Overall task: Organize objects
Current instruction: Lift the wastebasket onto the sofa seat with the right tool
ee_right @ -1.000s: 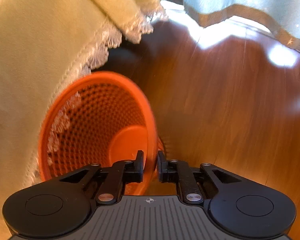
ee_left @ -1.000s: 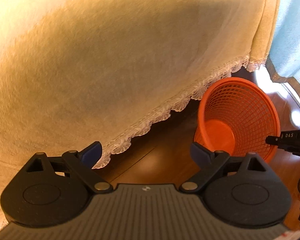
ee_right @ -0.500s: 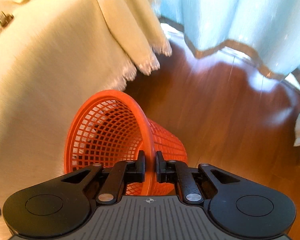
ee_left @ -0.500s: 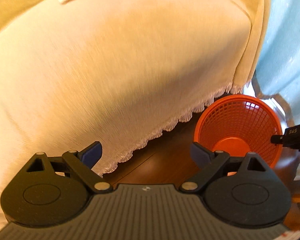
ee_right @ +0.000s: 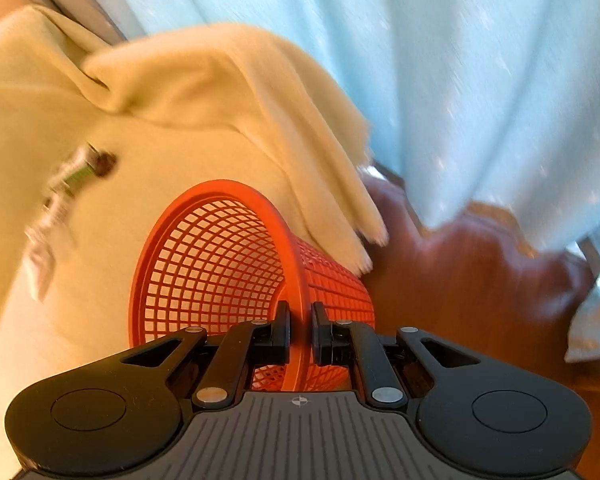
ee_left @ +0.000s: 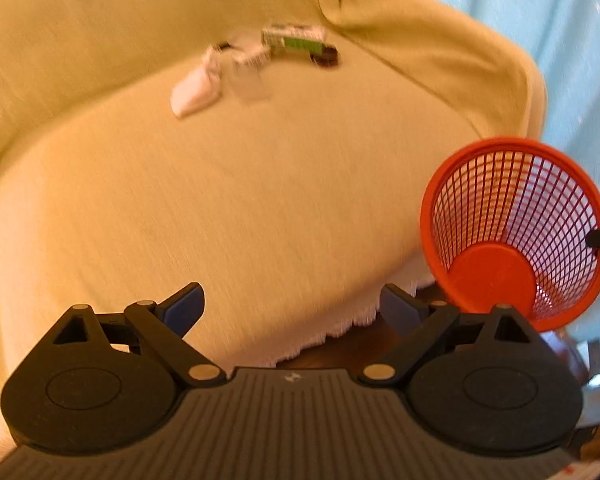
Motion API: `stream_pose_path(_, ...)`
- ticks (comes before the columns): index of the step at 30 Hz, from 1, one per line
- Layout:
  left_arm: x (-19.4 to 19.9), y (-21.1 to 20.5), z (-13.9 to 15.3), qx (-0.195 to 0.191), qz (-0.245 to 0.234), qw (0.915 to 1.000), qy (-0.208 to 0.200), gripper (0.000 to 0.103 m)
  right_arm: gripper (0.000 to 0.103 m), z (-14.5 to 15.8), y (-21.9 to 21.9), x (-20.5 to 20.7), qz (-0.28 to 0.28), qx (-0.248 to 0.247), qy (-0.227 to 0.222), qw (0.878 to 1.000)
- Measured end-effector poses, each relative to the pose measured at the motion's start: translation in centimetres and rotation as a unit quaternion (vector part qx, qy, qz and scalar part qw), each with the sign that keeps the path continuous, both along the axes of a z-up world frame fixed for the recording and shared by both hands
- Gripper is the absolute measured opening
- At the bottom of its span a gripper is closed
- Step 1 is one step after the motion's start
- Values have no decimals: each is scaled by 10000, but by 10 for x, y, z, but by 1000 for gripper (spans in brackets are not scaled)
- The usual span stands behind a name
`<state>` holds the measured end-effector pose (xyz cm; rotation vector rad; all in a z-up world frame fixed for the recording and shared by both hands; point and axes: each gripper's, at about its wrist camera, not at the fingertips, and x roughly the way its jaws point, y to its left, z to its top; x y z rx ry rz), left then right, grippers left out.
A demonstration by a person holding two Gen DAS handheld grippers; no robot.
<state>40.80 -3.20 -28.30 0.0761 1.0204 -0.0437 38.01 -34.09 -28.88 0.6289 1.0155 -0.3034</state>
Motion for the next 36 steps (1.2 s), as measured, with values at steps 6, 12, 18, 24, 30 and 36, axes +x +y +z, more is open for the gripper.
stream_pose_path(6, 43, 21, 18, -6, -6, 9997, -256, 93, 7, 30, 17, 54, 40, -272, -332, 9991)
stream_pose_path(12, 100, 52, 20, -64, -291, 9992, -275, 93, 6, 49, 33, 89, -158, -646, -299, 9973)
stream_pose_path(18, 152, 80, 46, -134, -732, 9969, -273, 93, 6, 79, 46, 115, -603, -802, -306, 9945)
stream_pose_path(24, 198, 104, 63, -141, -911, 9949, -415, 93, 6, 90, 66, 146, -710, -972, -590, 9910)
stream_pose_path(30, 228, 121, 55, -19, -1019, 9940, -396, 93, 6, 68, 78, 164, -745, -1315, -466, 9874)
stream_pose_path(36, 243, 130, 41, 26, -1059, 9942, -206, 93, 6, 72, 91, 179, -525, -1510, -258, 9868)
